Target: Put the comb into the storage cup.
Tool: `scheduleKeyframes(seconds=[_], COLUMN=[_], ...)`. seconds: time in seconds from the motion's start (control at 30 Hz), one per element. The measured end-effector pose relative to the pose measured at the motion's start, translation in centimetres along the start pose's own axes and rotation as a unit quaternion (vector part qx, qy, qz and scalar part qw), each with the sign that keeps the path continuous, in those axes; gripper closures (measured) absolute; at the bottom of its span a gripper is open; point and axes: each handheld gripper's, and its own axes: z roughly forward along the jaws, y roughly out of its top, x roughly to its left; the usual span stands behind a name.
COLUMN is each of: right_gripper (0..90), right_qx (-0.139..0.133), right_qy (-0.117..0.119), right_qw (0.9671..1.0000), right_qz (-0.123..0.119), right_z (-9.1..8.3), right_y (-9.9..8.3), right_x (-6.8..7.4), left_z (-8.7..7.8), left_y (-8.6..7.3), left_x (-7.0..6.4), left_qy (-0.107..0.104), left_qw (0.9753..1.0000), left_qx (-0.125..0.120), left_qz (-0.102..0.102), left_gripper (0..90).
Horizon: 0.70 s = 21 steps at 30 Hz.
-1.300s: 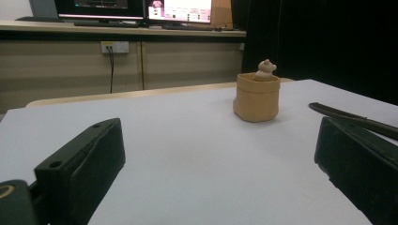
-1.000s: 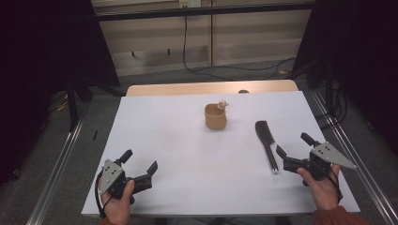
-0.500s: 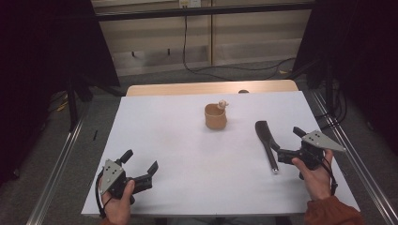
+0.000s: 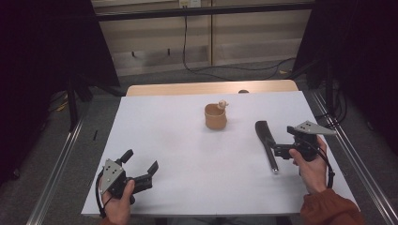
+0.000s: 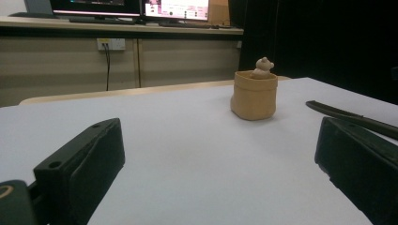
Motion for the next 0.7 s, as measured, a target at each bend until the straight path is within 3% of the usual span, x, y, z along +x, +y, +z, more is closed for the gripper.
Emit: scheduleKeyframes(seconds=[0.07,0.13,0.37,0.47,0.6,0.7], right_gripper=[3.8,6.7,5.1,4.1,3.3,3.3], right_qx=[0.016,0.041,0.080,0.093,0.126,0.138], right_qy=[0.004,0.022,0.025,0.032,0.045,0.036], right_qw=[0.9999,0.9987,0.9956,0.9946,0.9902,0.9891], right_qz=[0.002,0.020,0.043,0.035,0.039,0.037], right_z=[0.2,0.5,1.0,1.0,1.2,1.4], right_y=[0.3,0.5,0.6,0.9,1.2,1.4], right_x=[0.0,-0.2,-0.5,-0.5,-0.7,-0.7], left_z=[0.0,0.1,0.2,0.2,0.2,0.3], left_y=[0.0,0.0,0.0,0.0,0.0,-0.1], left_x=[0.0,0.0,0.0,0.0,0.0,0.0], left_qy=[-0.001,-0.003,-0.005,-0.005,-0.004,-0.003], left_qw=[1.0000,1.0000,1.0000,1.0000,1.0000,1.0000], left_qx=[0.000,0.001,0.002,0.005,0.004,0.006], left_qz=[0.000,0.000,-0.001,0.002,0.001,0.002], left_gripper=[1.9,1.9,1.9,1.9,1.9,1.9])
